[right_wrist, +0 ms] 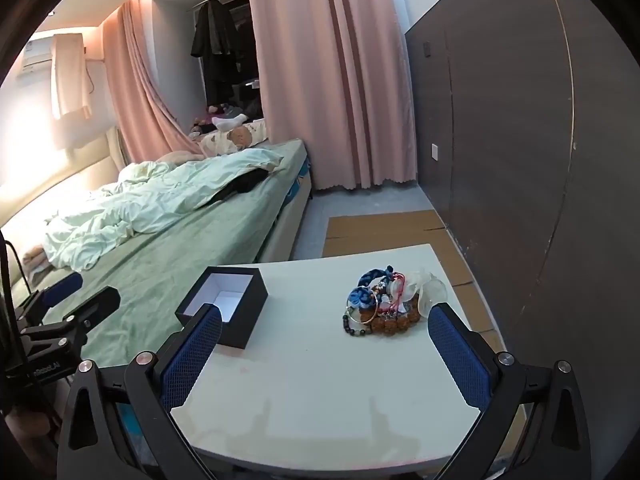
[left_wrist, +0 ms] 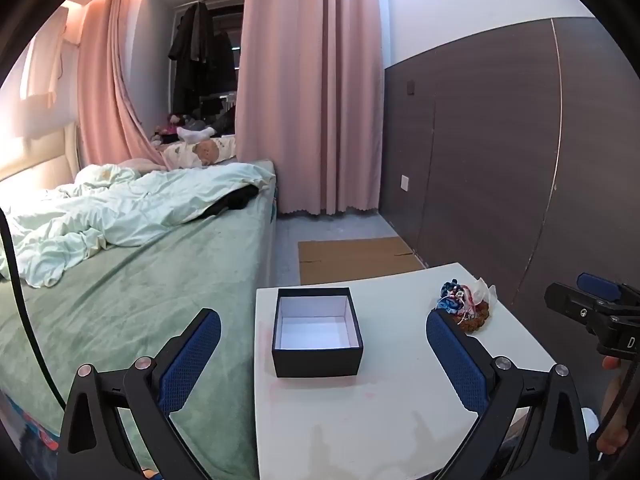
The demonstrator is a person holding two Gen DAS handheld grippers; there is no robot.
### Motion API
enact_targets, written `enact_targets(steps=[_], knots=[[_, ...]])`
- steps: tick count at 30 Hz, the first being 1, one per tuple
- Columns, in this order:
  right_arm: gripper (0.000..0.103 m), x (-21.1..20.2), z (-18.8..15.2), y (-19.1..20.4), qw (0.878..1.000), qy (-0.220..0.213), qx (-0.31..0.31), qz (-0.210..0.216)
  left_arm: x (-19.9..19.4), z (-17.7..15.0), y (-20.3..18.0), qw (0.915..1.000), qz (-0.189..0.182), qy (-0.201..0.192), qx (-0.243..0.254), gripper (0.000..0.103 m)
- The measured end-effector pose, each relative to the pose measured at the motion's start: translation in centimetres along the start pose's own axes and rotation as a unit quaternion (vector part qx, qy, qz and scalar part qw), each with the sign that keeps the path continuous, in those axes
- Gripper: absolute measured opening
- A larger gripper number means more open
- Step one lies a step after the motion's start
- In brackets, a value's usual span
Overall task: Organize jewelry
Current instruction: 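Move the left tool toward the jewelry pile beside the black box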
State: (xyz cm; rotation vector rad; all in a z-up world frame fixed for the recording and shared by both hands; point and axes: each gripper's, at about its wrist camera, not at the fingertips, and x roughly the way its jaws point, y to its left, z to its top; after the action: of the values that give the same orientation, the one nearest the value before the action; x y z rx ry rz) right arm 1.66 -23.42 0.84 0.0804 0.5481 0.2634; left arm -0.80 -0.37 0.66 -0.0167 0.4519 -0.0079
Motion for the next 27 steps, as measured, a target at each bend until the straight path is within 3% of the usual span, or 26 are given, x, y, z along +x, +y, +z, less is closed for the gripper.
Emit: enact_targets(steps=[15,20,23,27], knots=[[0.103,0.11,0.01,-0.3,1.0,-0.002,0.004,0.004,-0.12,0.05,-0.29,1.0,0.001,-0.004,-0.002,0.103],[0.103,-0.29,0.12,0.12,1.0,-0.02,0.007,0.01,-0.1,0.1,-0.35,1.0,0.003,-0.004,-0.001,0.103],[0.103,-0.14,0.15,0.16,1.0,0.0,0.002,0.002,-0.28,0.27,-0.23,1.0,0.002,-0.005,-0.006,0.103],[0.103,-0.15,0.14,0.05,1.0,-0.007,0.006,0.005,-0.41,0.37,-0.15,1.0,0.002,-0.006,-0.006,0.103]])
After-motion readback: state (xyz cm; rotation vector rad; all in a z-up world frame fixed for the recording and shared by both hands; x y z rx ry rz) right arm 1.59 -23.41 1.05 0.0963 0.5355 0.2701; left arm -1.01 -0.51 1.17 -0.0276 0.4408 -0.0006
